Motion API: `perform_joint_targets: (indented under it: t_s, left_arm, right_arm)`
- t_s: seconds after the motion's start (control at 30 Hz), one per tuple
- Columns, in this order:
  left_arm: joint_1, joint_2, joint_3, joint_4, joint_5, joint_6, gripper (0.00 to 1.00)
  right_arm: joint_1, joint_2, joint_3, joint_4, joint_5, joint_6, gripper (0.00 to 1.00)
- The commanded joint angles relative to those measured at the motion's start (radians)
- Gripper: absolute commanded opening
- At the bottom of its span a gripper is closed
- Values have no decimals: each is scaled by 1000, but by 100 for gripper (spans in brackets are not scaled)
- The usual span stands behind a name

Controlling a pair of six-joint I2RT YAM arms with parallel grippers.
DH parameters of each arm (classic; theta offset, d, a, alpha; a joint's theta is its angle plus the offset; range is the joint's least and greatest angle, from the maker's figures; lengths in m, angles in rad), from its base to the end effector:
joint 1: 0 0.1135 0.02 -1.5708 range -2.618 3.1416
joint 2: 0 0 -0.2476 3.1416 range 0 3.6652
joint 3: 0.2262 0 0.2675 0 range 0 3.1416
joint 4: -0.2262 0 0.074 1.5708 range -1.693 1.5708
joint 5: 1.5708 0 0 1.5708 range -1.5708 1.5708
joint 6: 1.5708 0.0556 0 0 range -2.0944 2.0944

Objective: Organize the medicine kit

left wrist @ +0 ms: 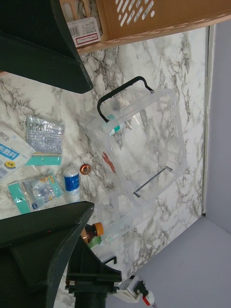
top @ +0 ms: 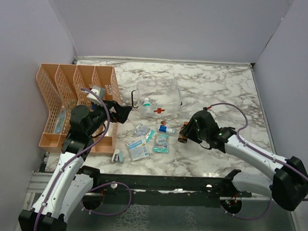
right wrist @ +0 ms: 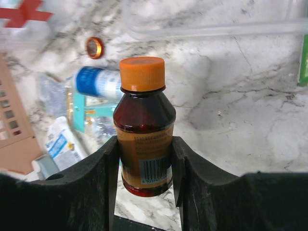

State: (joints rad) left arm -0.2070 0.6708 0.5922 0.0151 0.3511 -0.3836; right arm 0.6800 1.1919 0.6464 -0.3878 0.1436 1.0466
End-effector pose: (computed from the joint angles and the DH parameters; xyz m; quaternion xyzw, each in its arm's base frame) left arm 0.2080 -0.0632 0.2987 0.0557 0.7257 -0.3179 0.6076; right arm 0.2065 0.1568 0.1559 0.1948 0.9272 0.1933 0.2549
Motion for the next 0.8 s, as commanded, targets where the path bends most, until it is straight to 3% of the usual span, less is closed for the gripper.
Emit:
perform_joint_targets:
  t_s: [0.0, 0.2, 0.43, 0.77]
  left_arm:
    - [-3, -14, -4, 14, -2, 2, 99]
    - [-4, -13, -2, 13, 0, 5, 99]
    - [-2, -25, 1, 11, -2, 7, 99]
    - [-2, -69, 4, 4, -21, 13, 99]
  right_arm:
    - [6, -102, 85, 29, 5, -111, 32]
    - [6, -90, 223, 126, -9, -258, 32]
    - [6, 112, 490, 147, 0, -392, 32]
    - [5, 425, 788, 93, 194, -469, 32]
